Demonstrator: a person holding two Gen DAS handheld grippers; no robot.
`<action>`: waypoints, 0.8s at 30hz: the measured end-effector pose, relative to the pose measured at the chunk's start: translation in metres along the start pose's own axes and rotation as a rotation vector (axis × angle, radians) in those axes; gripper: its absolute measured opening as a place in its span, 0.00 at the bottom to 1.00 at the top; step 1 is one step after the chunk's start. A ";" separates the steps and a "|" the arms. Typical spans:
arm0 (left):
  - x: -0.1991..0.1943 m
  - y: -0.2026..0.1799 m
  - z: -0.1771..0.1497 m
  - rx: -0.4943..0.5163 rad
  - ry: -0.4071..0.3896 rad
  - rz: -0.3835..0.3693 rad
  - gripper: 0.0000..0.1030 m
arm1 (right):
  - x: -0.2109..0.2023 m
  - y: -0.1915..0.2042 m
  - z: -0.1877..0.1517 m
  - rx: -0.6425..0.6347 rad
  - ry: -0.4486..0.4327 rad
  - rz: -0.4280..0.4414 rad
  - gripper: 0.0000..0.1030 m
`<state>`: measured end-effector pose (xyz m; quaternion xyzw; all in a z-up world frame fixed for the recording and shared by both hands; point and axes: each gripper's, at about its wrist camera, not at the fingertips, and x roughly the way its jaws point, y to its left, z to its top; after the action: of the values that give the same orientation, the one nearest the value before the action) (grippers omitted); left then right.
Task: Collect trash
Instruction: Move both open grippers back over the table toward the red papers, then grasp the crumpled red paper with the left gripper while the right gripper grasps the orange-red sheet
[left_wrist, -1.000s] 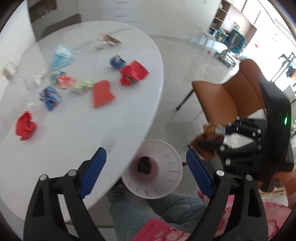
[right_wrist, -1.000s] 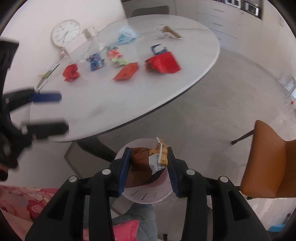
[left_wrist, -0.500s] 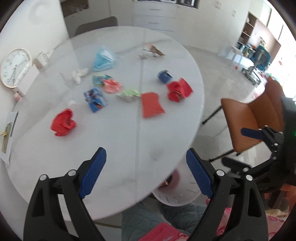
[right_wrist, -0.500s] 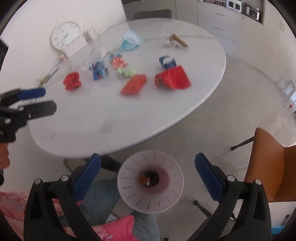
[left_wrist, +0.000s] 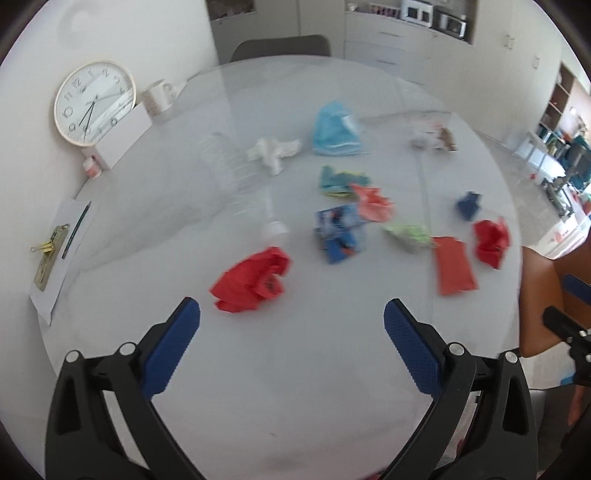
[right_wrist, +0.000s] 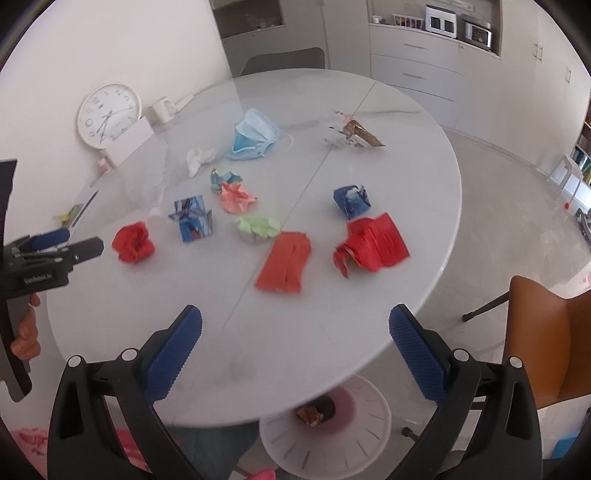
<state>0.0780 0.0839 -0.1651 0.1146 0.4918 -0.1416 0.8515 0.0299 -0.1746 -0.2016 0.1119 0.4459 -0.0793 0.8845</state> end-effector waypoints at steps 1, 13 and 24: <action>0.006 0.006 0.002 -0.006 0.005 0.001 0.93 | 0.004 0.002 0.002 0.010 0.001 -0.004 0.98; 0.084 0.039 0.013 0.026 0.088 -0.004 0.93 | 0.069 0.034 0.022 0.060 0.065 -0.044 0.98; 0.124 0.035 0.013 0.108 0.166 -0.001 0.40 | 0.101 0.035 0.028 0.116 0.090 -0.121 0.98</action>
<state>0.1600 0.0962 -0.2646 0.1717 0.5522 -0.1582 0.8004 0.1197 -0.1529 -0.2624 0.1395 0.4855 -0.1530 0.8493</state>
